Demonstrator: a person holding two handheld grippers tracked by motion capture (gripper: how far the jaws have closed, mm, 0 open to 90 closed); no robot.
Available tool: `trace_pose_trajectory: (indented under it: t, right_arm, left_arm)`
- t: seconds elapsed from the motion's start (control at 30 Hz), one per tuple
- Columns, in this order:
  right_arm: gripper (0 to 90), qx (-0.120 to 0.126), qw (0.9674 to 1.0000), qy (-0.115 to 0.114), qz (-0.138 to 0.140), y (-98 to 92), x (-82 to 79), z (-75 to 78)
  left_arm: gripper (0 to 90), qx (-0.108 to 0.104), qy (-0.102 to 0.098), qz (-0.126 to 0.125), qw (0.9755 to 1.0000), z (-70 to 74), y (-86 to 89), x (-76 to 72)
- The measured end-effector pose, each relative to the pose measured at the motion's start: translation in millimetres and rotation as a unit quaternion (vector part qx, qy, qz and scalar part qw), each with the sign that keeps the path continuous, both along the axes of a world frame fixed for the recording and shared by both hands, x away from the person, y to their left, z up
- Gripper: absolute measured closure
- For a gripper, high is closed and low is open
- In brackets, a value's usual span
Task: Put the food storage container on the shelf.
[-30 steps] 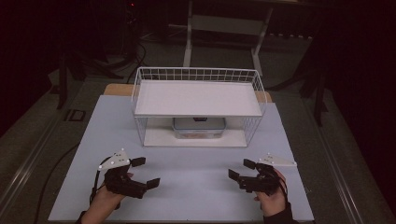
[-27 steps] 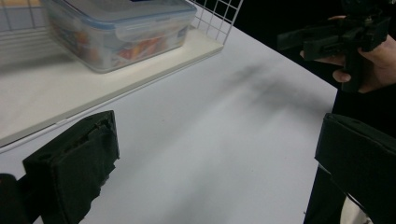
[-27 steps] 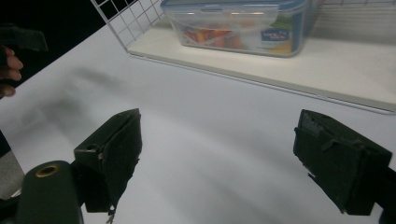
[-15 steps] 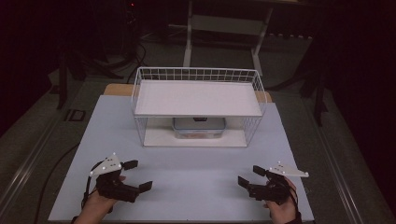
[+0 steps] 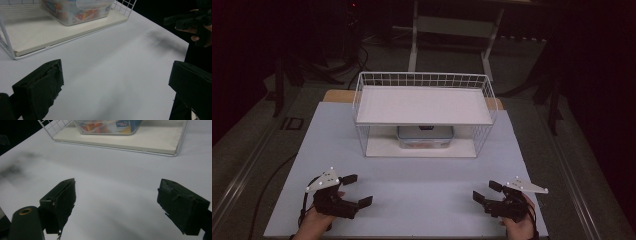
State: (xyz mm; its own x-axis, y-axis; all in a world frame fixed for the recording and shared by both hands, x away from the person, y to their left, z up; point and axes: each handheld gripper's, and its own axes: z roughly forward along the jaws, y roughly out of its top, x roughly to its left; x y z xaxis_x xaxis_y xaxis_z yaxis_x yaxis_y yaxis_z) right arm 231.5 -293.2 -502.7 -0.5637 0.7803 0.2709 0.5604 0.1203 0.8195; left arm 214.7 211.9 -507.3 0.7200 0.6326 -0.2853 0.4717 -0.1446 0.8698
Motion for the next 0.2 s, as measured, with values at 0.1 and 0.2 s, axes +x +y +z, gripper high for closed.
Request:
trace_pose_trajectory:
  t: [0.1,0.2]
  right_arm:
    - [15.0,-0.002,1.0,0.0,0.0,0.4,0.0,-0.6]
    - [15.1,0.001,1.0,0.004,0.0,0.0,0.8,-1.7]
  left_arm:
    - [0.0,0.004,0.001,-0.005,1.0,-1.1,-2.7,-0.5]
    - [0.0,0.01,0.003,-0.015,0.9998,-3.3,-6.4,0.0]
